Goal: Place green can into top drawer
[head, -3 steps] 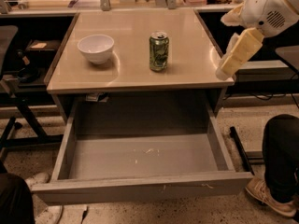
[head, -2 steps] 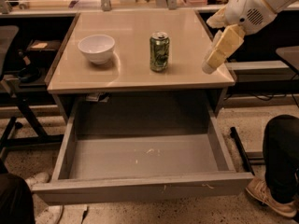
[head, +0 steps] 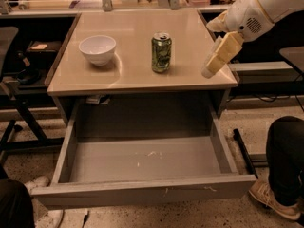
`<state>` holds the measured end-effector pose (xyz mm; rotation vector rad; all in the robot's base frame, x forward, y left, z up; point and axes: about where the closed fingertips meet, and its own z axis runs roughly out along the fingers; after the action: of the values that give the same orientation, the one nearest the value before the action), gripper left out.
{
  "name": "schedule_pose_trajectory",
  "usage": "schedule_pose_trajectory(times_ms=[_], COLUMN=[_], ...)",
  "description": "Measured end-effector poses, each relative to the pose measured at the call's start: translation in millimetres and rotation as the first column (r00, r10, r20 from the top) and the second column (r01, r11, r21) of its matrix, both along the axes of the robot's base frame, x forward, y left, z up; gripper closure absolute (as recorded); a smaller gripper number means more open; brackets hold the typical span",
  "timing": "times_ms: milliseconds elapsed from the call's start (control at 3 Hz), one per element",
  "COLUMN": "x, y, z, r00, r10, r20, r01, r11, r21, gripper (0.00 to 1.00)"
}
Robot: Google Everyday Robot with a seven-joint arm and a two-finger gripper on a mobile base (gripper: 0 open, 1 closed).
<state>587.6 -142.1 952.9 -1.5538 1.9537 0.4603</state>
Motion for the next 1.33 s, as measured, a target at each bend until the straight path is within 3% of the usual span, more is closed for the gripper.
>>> schedule_pose_trajectory(times_ms=[333,667,1000,1333], x=[30,30,47,74], y=[13,13,22,37], z=[-29,-30,-42,-56], r00=[0.9998,0.9998,0.9995,0.9998], r10=[-0.002,-0.002,-0.007,-0.010], r20=[-0.021,-0.021,-0.030,-0.020], r01=[0.004,0.004,0.012,0.013], r11=[0.995,0.995,0.989,0.989], r21=[0.098,0.098,0.148,0.147], gripper=[0.00,0.00,0.00,0.00])
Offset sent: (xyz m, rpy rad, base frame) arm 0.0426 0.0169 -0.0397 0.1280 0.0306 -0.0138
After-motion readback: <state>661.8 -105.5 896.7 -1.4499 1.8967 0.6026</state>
